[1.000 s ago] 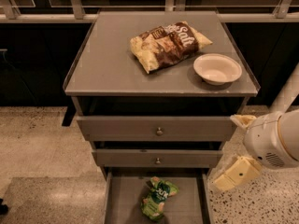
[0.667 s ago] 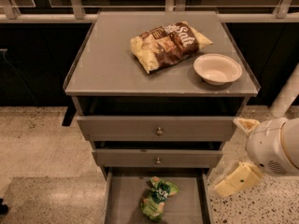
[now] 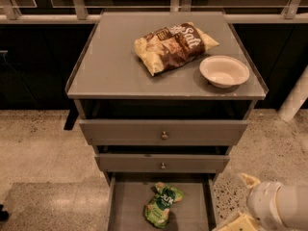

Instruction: Pick green rice chip bag from bottom drawer and place on counter

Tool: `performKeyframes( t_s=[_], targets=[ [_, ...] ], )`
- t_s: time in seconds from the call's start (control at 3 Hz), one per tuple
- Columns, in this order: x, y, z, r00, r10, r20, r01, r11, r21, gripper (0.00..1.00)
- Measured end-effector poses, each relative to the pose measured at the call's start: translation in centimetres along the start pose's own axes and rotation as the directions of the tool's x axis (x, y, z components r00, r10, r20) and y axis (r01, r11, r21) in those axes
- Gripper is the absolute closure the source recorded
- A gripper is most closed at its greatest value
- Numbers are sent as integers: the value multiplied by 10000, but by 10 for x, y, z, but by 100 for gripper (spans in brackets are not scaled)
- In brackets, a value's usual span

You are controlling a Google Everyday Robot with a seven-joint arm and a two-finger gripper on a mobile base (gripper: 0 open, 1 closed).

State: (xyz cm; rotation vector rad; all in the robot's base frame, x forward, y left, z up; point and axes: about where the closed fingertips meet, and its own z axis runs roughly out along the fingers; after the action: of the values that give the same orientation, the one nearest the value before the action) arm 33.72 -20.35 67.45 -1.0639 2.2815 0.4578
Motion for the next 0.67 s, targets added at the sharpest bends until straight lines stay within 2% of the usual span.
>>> performKeyframes(
  t_s=[0.33,0.67],
  targets=[
    [65,-2,59,9951,980,142,-972,9940,-495,0],
    [80,5,82,9897,1411,236,-1381,9854,-997,0]
  ],
)
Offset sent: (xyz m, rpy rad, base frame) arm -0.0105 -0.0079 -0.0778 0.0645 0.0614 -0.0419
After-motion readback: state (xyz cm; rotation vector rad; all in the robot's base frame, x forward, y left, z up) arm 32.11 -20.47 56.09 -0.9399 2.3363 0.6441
